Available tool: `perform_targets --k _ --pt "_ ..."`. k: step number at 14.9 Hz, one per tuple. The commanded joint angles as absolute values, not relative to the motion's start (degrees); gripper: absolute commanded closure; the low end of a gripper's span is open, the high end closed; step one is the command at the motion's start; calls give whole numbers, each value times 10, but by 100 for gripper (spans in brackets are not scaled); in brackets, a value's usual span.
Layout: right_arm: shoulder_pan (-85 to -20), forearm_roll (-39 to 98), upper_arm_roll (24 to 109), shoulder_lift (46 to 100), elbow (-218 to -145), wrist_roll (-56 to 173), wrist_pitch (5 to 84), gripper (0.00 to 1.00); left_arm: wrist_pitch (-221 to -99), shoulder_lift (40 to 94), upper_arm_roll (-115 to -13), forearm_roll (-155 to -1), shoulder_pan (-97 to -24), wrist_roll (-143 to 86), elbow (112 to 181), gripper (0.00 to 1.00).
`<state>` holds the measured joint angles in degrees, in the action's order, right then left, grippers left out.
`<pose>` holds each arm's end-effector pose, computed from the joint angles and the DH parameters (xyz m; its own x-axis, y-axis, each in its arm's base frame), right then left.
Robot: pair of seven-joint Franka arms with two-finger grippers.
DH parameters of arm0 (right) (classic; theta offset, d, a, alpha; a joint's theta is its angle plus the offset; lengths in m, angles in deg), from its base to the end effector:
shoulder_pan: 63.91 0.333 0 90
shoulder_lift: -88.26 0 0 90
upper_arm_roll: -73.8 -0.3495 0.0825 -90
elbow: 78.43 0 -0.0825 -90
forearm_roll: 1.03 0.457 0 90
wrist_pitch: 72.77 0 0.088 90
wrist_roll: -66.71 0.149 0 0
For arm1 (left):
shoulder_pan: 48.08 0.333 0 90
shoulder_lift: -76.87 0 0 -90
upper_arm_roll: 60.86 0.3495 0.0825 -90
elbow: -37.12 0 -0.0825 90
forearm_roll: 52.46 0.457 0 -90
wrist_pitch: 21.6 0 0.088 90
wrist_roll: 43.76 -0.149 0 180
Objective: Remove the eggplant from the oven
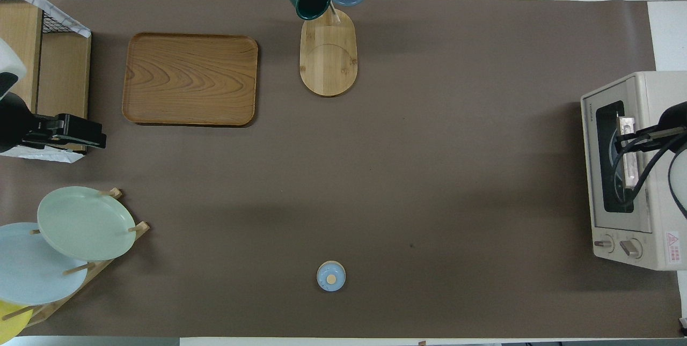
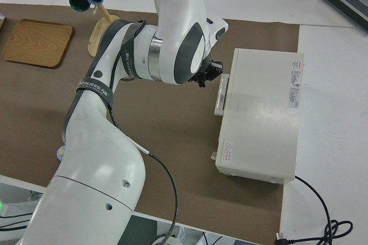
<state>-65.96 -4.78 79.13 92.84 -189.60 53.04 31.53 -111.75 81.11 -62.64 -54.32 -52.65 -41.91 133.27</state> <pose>0.5919 -0.0857 0.4841 0.9906 0.1260 -0.0526 0.1284 -0.9907 0.0441 0.5951 -0.0717 0.6033 0.9964 -0.0782 -0.0317 -0.0773 -0.9966 0.0291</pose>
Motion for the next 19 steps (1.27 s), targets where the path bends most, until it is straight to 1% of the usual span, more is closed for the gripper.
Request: perform_targets --k 1,6,19 --pt "-677 -73 789 948 -1943 558 350 100 -1108 809 -631 -547 -518 -424 1328 0" --pt "-682 -114 789 933 -1951 556 378 100 -1108 810 -631 -548 -518 -424 1328 0" --pt "-692 -115 790 931 -1969 542 389 100 -1108 809 -631 -548 -518 -424 1328 0"
